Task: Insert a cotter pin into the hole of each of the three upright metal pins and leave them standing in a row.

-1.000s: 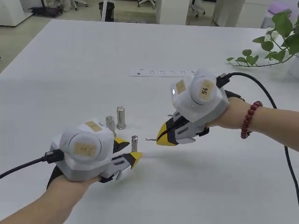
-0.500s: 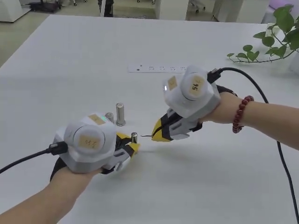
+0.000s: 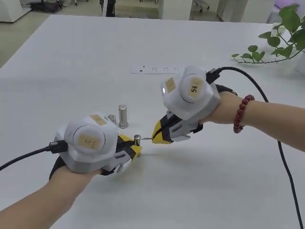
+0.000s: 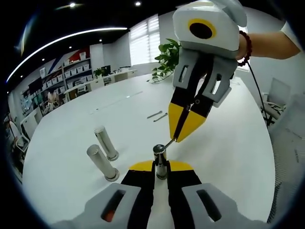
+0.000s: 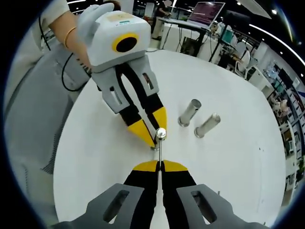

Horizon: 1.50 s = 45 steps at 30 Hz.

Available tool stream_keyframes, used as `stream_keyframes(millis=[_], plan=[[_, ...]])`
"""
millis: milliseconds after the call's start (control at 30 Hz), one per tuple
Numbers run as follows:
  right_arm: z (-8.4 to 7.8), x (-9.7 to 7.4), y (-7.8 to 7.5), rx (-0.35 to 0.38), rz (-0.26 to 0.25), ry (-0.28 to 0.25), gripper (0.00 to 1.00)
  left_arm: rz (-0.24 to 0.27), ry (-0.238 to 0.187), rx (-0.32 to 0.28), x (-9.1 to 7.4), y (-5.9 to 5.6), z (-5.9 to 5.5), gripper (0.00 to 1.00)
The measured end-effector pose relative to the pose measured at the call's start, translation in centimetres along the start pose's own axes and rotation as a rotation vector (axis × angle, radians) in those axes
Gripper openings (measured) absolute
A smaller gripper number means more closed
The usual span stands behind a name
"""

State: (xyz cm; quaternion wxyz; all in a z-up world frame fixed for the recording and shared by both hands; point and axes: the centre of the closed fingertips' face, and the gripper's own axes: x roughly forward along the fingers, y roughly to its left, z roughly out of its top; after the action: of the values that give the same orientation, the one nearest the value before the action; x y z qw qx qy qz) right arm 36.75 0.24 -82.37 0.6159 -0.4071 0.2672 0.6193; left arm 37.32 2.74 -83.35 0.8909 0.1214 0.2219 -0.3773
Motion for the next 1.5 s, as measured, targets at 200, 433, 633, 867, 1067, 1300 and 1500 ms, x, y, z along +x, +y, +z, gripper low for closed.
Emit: stream_keyframes(millis=[200,433,633,867,1067,1300,1500], plan=[[0.5,-0.2,0.0,-0.011,0.0,-0.013,0.03,-0.015,-0.005,0.005,0.2,-0.2,0.1,0.07],[0.9,0.1,-0.1,-0.032,-0.002,-0.008,0.03,-0.025,-0.008,0.007,0.3,-0.3,0.0,0.07],[1.2,0.3,0.0,-0.038,0.004,-0.009,0.03,-0.028,0.003,-0.002,0.5,-0.5,-0.7,0.07],[1.6,0.6,0.0,-0.027,0.001,-0.013,0.03,-0.034,0.009,0.002,0.5,-0.5,-0.8,0.07],[2.1,0.9,0.0,0.001,0.001,-0.026,0.04,-0.037,0.005,-0.003,0.6,-0.5,-0.8,0.07],[2.4,0.7,-0.2,0.029,-0.011,-0.078,0.12,-0.04,0.004,-0.007,0.6,-0.5,-0.8,0.07],[1.6,0.2,-0.2,0.046,-0.013,-0.071,0.12,-0.047,0.003,-0.005,0.7,-0.5,-0.7,0.07]])
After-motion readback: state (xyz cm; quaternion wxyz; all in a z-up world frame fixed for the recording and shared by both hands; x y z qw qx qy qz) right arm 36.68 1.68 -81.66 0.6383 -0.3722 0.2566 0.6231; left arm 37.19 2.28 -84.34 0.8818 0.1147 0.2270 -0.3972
